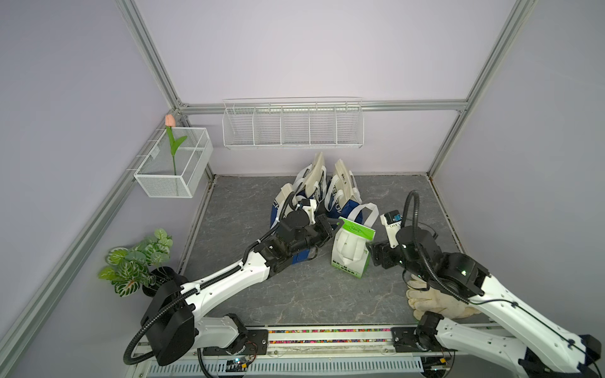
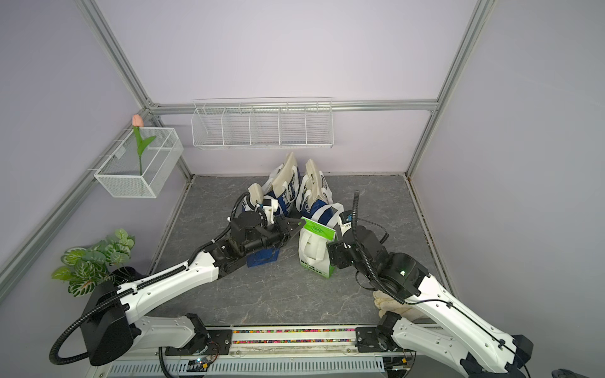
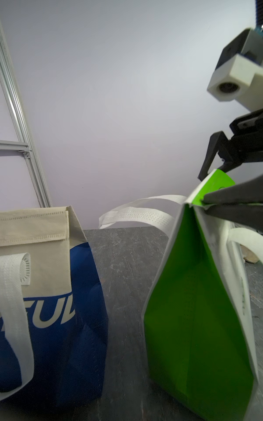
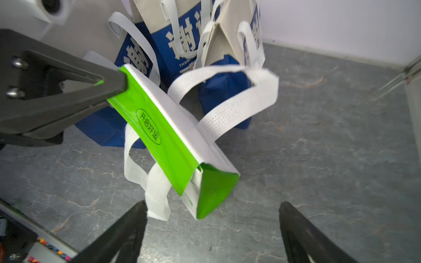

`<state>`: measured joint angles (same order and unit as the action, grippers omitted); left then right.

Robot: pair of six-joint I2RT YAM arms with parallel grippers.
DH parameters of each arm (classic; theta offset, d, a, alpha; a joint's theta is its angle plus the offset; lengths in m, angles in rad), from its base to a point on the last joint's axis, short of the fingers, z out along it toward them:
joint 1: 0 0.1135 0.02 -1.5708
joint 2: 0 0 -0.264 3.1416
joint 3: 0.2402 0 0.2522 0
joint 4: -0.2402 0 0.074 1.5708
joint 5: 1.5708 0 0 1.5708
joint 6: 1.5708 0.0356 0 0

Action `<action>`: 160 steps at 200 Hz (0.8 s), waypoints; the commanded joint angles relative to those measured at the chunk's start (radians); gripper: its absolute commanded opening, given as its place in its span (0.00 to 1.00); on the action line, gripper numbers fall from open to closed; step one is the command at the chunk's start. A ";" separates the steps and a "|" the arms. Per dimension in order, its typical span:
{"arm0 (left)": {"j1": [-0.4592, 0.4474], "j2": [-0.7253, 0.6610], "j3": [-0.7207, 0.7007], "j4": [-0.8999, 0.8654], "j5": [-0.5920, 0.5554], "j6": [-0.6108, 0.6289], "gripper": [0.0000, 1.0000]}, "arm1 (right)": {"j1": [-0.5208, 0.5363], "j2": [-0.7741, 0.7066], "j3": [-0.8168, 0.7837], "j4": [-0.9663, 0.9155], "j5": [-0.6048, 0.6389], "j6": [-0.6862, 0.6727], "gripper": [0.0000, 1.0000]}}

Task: Open the takeout bag
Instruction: Place the takeout bag at the center of the board, then open the takeout bag at the center of the board.

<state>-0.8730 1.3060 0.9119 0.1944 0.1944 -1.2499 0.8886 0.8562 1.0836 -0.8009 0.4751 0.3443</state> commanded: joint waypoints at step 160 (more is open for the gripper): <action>-0.004 0.037 0.099 -0.024 0.035 0.045 0.00 | 0.017 0.203 0.106 0.143 0.151 -0.185 0.91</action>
<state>-0.8730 1.3346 0.9646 0.1562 0.2146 -1.2213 0.9363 1.1110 1.2228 -0.7147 0.6571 0.1490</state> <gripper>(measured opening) 0.045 0.911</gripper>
